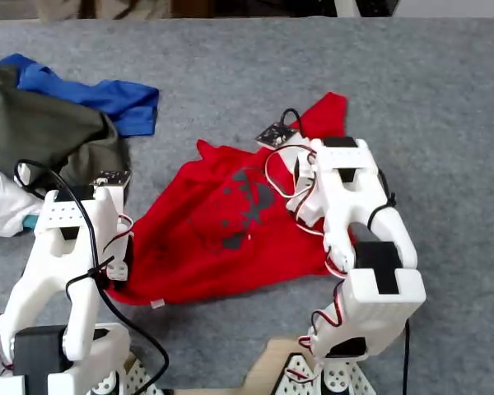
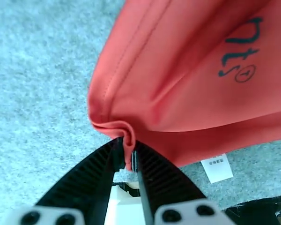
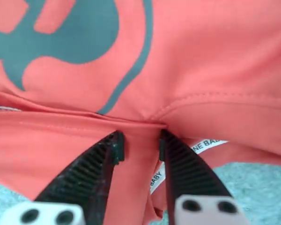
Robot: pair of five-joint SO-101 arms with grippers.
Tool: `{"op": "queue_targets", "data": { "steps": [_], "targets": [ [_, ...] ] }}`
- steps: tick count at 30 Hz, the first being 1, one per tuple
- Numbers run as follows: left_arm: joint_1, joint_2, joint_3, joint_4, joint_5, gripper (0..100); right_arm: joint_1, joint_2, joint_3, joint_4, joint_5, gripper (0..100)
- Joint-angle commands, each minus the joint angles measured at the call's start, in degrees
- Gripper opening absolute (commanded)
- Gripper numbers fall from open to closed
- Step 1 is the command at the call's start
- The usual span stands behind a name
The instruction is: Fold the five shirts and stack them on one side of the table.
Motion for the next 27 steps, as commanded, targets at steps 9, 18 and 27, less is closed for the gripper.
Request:
{"op": "queue_targets", "data": {
  "steps": [9, 18, 27],
  "targets": [
    [0.0, -1.1, 0.0, -0.26, 0.44, 2, 1.19, 1.98, -3.3, -0.26, 3.78, 19.5],
    [0.0, -1.1, 0.0, -0.26, 0.44, 2, 1.54, 1.54, -3.65, 0.62, 3.16, 1.0],
    [0.0, -1.1, 0.0, -0.44, 0.35, 2, 1.71, -3.47, -3.3, 2.2, 2.64, 1.2]
  ]
}}
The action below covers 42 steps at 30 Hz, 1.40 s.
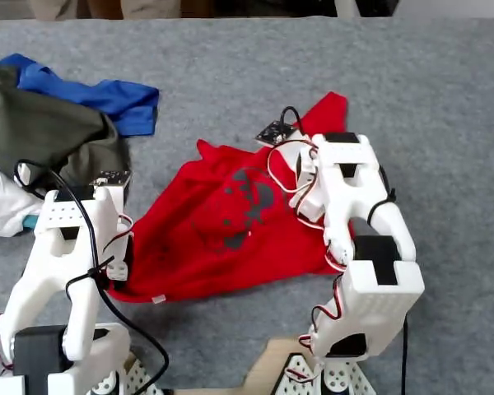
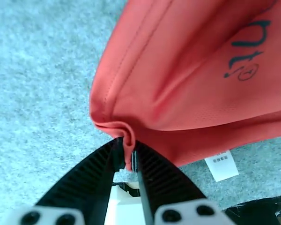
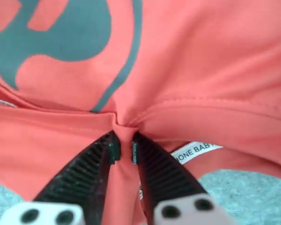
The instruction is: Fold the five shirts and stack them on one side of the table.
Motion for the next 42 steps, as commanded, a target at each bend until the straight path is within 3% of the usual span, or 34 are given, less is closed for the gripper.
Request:
{"op": "queue_targets", "data": {
  "steps": [1, 8, 12, 22, 29, 42],
  "targets": [
    [0.0, -1.1, 0.0, -0.44, 0.35, 2, 1.01, -6.99, 0.22, 0.97, -0.7, 1.2],
    [0.09, -1.1, 0.0, -0.44, 0.35, 2, 0.57, -25.63, 10.24, 0.53, -0.79, 1.6],
    [0.09, -1.1, 0.0, -0.35, 0.26, 2, 0.48, -35.03, 16.31, 0.53, -0.35, 11.1],
    [0.18, -1.1, 0.0, -0.18, 0.18, 2, 0.48, -45.93, 26.51, 0.79, 2.2, 14.2],
    [0.09, -1.1, 0.0, -0.18, 0.35, 2, 0.48, -43.38, 26.59, -4.13, 2.55, 14.2],
    [0.18, -1.1, 0.0, -0.18, 0.44, 2, -0.84, -20.7, 14.2, -8.79, 2.2, 14.1]
  ]
}}
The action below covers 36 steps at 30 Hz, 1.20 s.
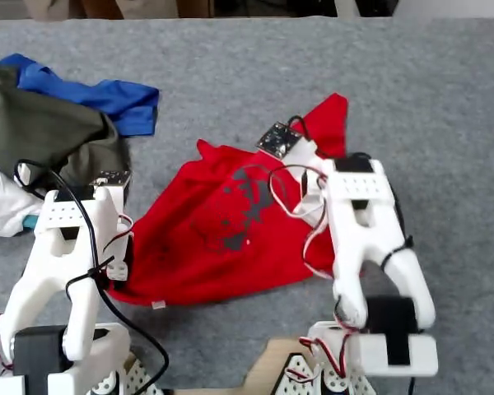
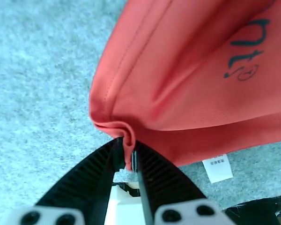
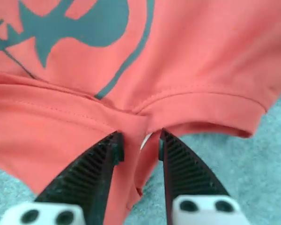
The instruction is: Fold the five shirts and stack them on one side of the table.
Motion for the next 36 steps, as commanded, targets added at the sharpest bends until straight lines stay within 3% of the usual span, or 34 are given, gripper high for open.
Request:
{"op": "queue_targets", "data": {
  "steps": [1, 14, 22, 31, 36],
  "targets": [
    [0.26, -1.1, 0.0, -0.18, 0.44, 2, -1.45, 1.01, -3.3, -0.88, 0.18, 14.1],
    [0.0, -1.01, 0.0, -0.09, 0.44, 2, -4.18, 1.1, -3.03, -1.14, 0.18, 14.0],
    [0.0, -1.01, 0.0, -0.09, 0.44, 2, -4.0, 1.1, -3.12, -1.23, 0.18, 0.4],
    [0.0, -1.01, 0.0, -0.09, 0.44, 2, -3.65, 0.92, -3.38, -1.32, -0.88, 0.5],
    [0.0, -1.1, -1.85, 0.26, 0.53, 2, 0.31, -5.93, -4.7, 1.23, -3.52, 0.5]
  ]
}}
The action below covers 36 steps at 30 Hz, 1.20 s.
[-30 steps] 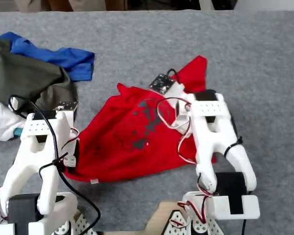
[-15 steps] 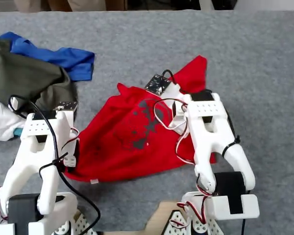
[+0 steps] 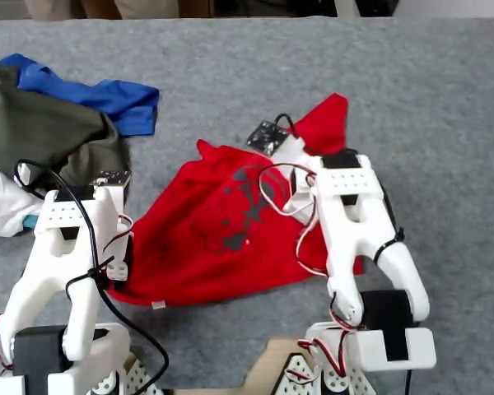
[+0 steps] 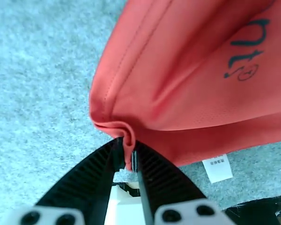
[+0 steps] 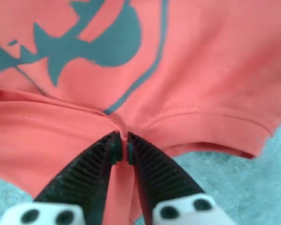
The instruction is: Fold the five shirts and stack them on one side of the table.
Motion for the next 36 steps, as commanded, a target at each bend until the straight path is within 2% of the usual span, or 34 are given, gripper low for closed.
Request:
{"op": "queue_targets", "data": {
  "steps": [1, 5, 10, 16, 24, 31, 36],
  "targets": [
    [0.0, -1.45, -3.16, 1.76, 0.53, 2, 4.18, -8.48, -3.21, 2.73, -1.41, 0.5],
    [-0.09, -1.63, -13.45, 9.14, 0.53, 2, 6.55, -24.4, -2.77, 8.88, -1.76, 0.5],
    [0.26, -1.63, -33.76, 21.01, 0.53, 2, 8.57, -46.99, -3.21, 10.9, -3.52, 0.5],
    [0.44, -5.76, -50.99, 20.75, 6.33, 2, 12.0, -64.66, -7.43, 9.49, -5.54, 0.5],
    [-0.09, -13.85, -68.31, 20.66, 8.88, 2, 20.26, -67.65, -16.75, 0.18, -13.01, 0.5],
    [0.09, -19.3, -84.4, 20.57, 8.88, 2, 20.62, -67.65, -23.52, -13.1, -13.36, 0.5],
    [0.0, -21.58, -92.84, 20.57, 8.62, 2, 20.7, -67.65, -25.98, -26.46, -13.1, 0.5]
  ]
}}
